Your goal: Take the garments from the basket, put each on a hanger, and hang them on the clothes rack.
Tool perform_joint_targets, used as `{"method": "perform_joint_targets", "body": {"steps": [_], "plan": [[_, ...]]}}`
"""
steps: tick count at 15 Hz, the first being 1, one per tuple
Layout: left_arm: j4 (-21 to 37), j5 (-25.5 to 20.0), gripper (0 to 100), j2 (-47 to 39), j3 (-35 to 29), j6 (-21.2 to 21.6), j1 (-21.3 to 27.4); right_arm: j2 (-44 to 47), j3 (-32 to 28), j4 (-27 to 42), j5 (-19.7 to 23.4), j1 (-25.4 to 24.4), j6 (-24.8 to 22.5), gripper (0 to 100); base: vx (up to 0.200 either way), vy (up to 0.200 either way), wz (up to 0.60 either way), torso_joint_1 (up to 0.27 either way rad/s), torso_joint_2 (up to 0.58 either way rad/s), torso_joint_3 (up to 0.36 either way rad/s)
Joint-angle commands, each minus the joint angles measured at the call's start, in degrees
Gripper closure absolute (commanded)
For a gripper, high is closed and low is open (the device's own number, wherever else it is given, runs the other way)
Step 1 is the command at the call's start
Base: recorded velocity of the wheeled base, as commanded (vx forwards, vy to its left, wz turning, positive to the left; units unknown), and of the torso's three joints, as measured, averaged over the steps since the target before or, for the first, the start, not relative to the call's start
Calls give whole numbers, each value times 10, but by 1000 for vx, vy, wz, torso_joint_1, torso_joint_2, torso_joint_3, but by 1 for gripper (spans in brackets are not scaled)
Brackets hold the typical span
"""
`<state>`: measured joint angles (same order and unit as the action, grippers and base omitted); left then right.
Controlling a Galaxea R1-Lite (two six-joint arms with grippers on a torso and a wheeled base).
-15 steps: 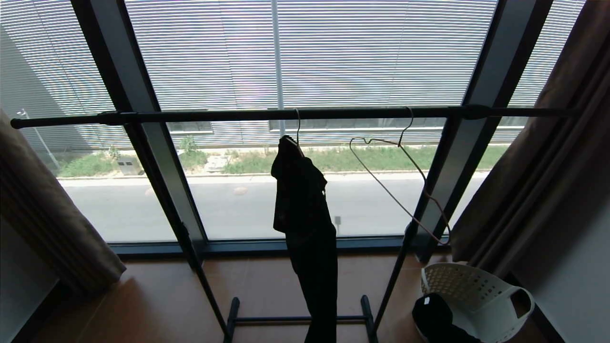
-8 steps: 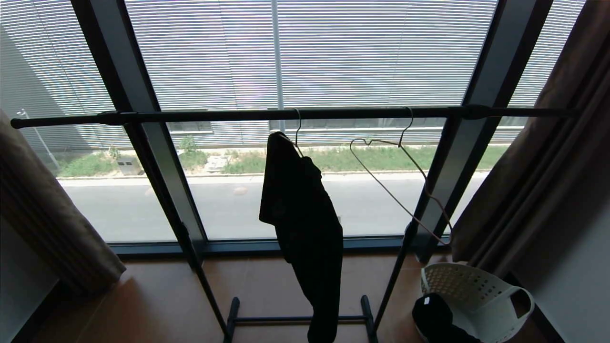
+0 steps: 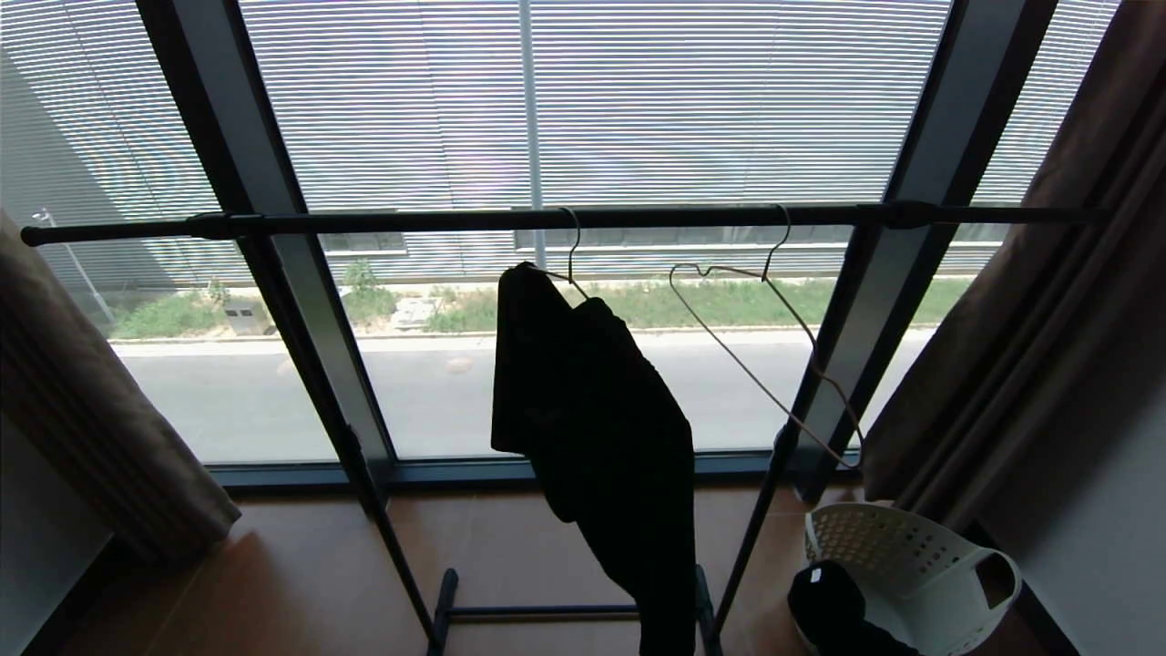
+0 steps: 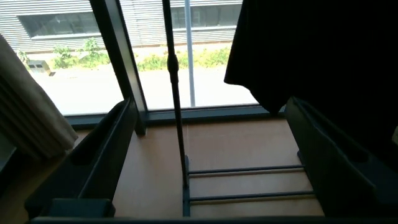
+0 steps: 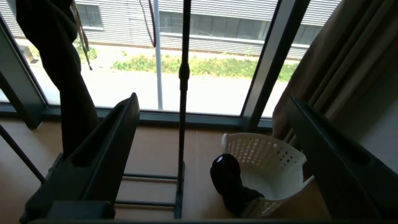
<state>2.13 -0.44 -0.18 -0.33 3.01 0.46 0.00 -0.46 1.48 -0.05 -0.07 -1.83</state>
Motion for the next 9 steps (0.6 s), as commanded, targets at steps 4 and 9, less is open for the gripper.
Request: {"method": "perform_joint_targets", "body": {"steps": [4, 9], "plan": [[-2, -2, 0, 1, 0, -1, 1, 1, 0, 0, 7, -1, 7, 0, 0, 0, 0, 0, 0, 0], [-2, -2, 0, 1, -1, -1, 1, 1, 0, 0, 8, -1, 9, 0, 0, 0, 0, -31, 72, 45]]}}
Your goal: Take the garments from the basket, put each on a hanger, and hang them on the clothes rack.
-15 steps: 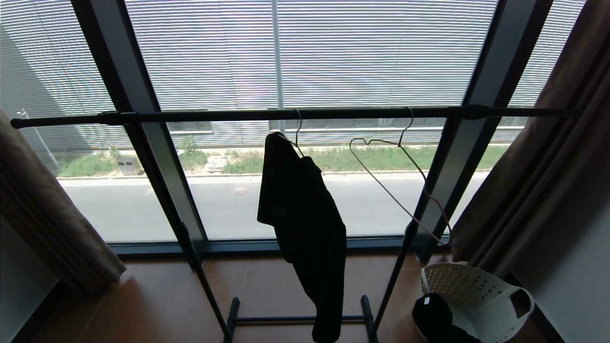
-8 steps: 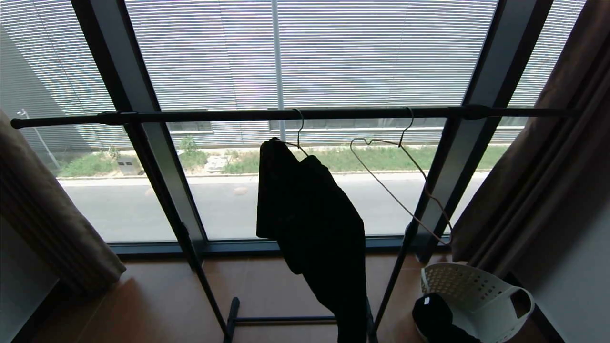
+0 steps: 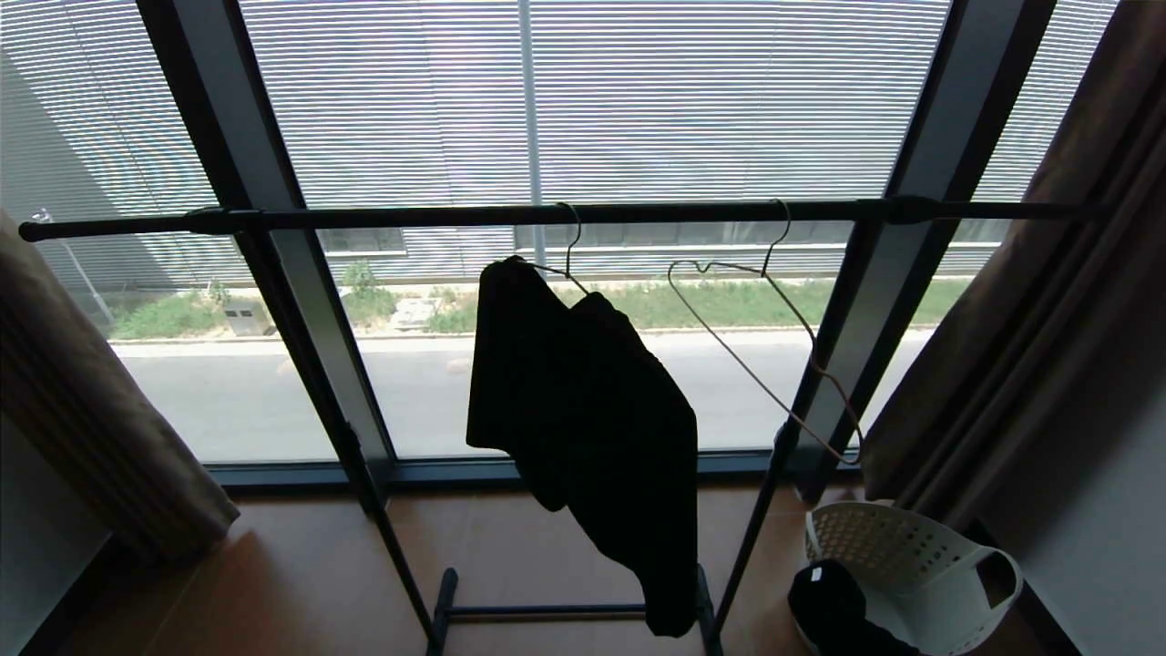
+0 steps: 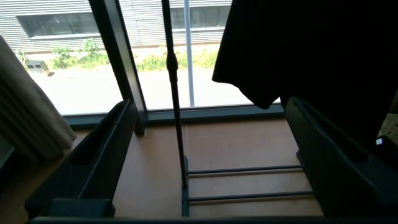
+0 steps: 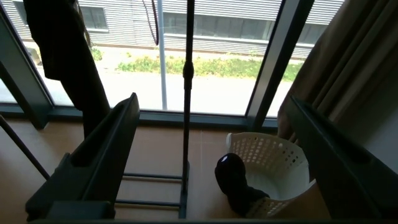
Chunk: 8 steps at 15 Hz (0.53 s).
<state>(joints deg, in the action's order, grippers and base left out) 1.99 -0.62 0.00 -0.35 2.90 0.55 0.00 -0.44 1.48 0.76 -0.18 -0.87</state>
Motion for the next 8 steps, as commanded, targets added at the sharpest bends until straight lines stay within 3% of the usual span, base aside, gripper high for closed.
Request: {"method": "perform_joint_targets", "body": {"steps": [1, 8], "plan": [[-1, -1, 0, -1, 0, 0, 0, 1, 0, 0, 0, 0, 0, 0, 0, 0, 0, -119, 334, 183], [-1, -1, 0, -1, -1, 0, 0, 1, 0, 0, 0, 0, 0, 0, 0, 0, 0, -150, 376, 222]]}}
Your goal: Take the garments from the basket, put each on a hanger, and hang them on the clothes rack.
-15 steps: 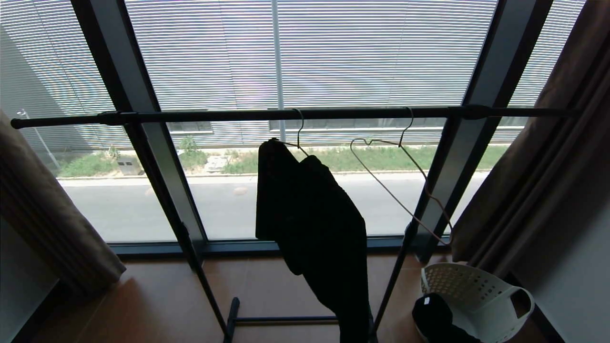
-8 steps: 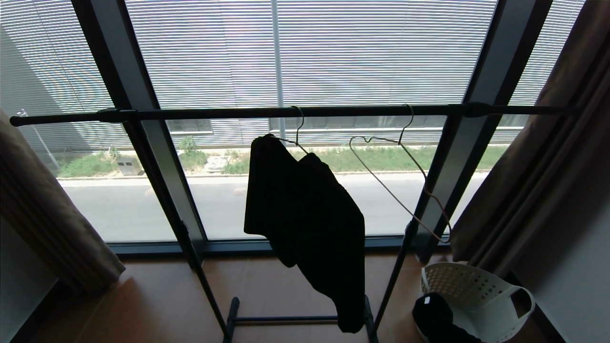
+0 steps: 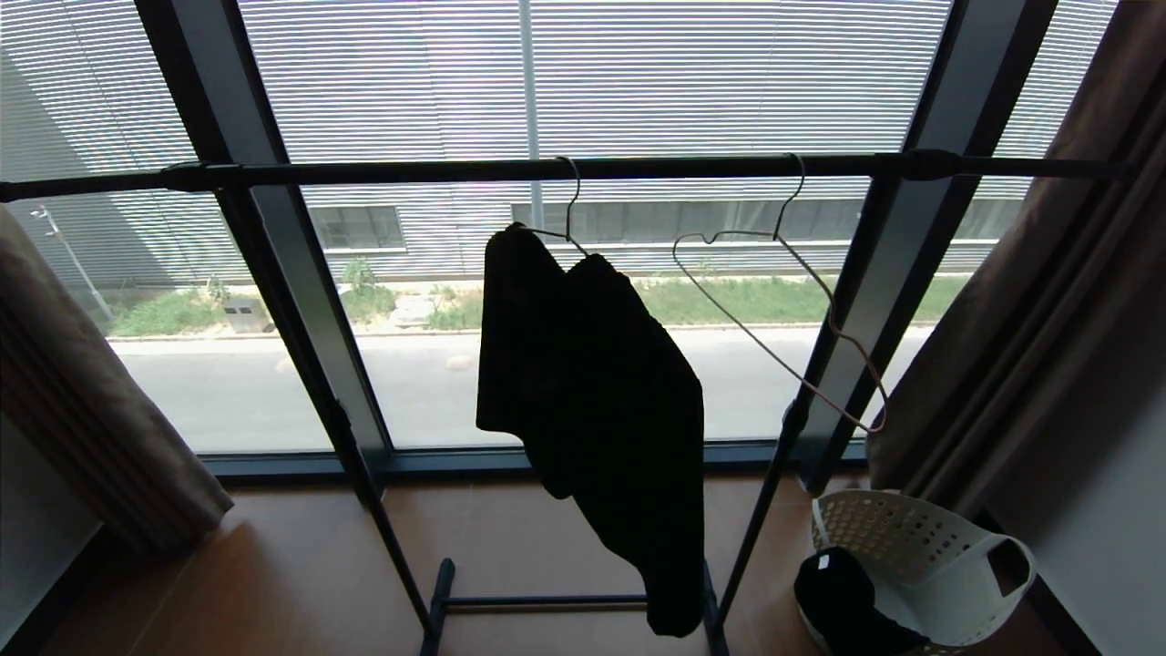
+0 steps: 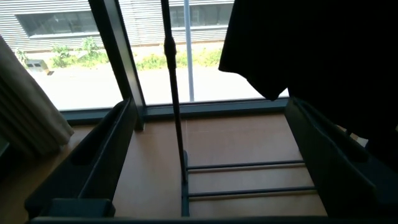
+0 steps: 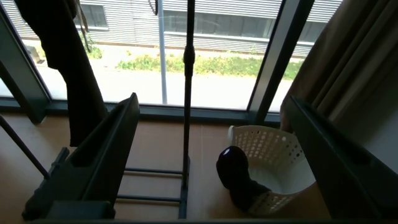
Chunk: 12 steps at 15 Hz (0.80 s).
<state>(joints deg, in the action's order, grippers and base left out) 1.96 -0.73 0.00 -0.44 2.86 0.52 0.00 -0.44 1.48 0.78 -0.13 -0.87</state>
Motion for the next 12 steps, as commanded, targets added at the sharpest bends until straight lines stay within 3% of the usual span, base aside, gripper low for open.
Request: {"method": "perform_joint_targets", "body": {"steps": [1, 12], "plan": [[0, 0, 0, -1, 0, -1, 0, 1, 0, 0, 0, 0, 0, 0, 0, 0, 0, -178, 456, 286], [0, 0, 0, -1, 0, -1, 0, 1, 0, 0, 0, 0, 0, 0, 0, 0, 0, -183, 531, 344]]}}
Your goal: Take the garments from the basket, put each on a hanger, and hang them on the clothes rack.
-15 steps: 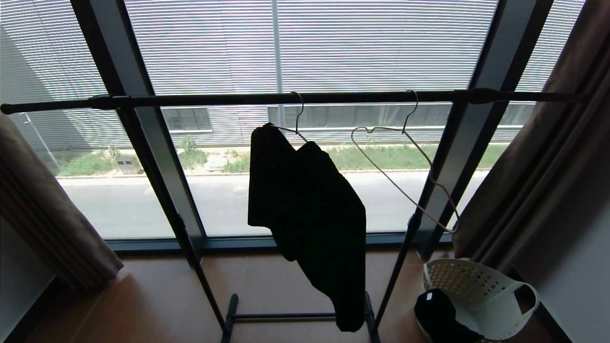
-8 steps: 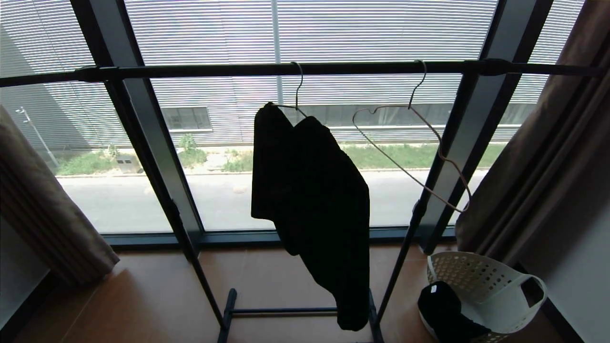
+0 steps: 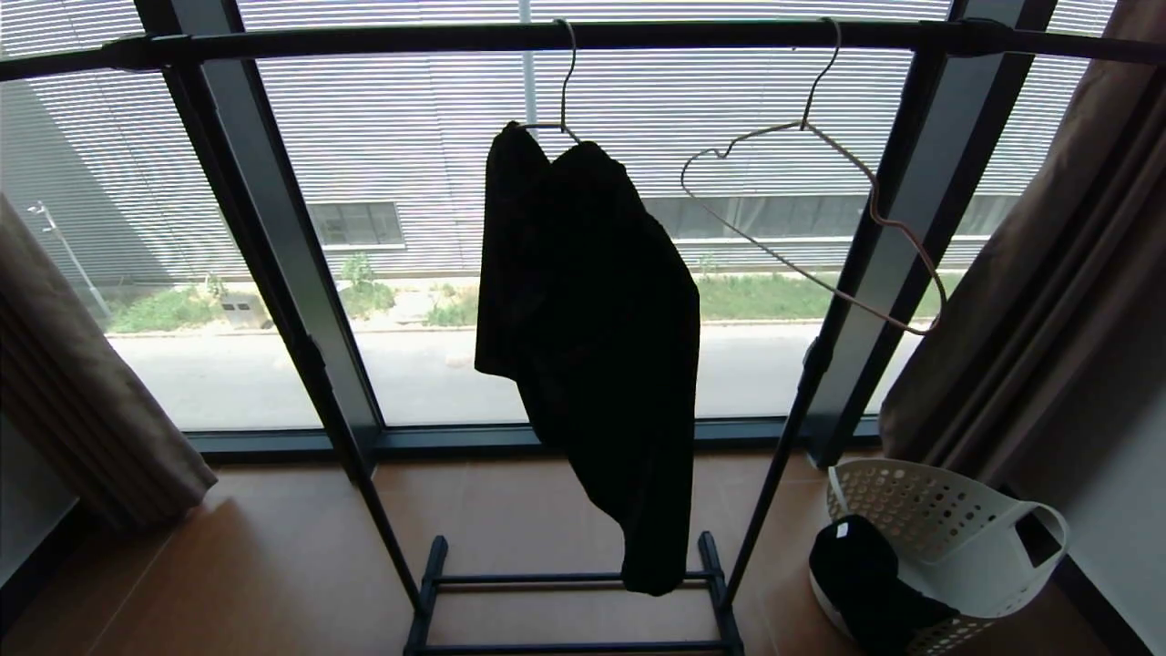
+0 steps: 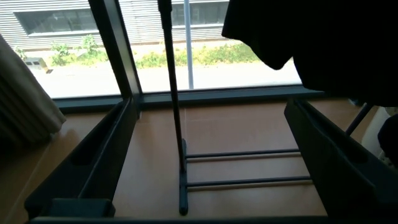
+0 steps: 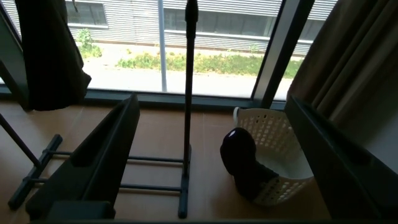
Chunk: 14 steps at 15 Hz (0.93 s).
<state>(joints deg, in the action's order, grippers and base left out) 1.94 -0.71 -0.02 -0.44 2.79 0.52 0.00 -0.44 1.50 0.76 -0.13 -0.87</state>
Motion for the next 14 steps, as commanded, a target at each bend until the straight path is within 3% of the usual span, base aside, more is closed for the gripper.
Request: {"method": "perform_joint_targets", "body": {"steps": [1, 8, 14], "plan": [[0, 0, 0, -2, 0, 0, 0, 1, 0, 0, 0, 0, 0, 0, 0, 0, 0, -149, 500, 359], [0, 0, 0, -2, 1, 0, 0, 1, 0, 0, 0, 0, 0, 0, 0, 0, 0, -99, 474, 369], [0, 0, 0, -2, 1, 1, 0, 1, 0, 0, 0, 0, 0, 0, 0, 0, 0, -21, 418, 391]]}}
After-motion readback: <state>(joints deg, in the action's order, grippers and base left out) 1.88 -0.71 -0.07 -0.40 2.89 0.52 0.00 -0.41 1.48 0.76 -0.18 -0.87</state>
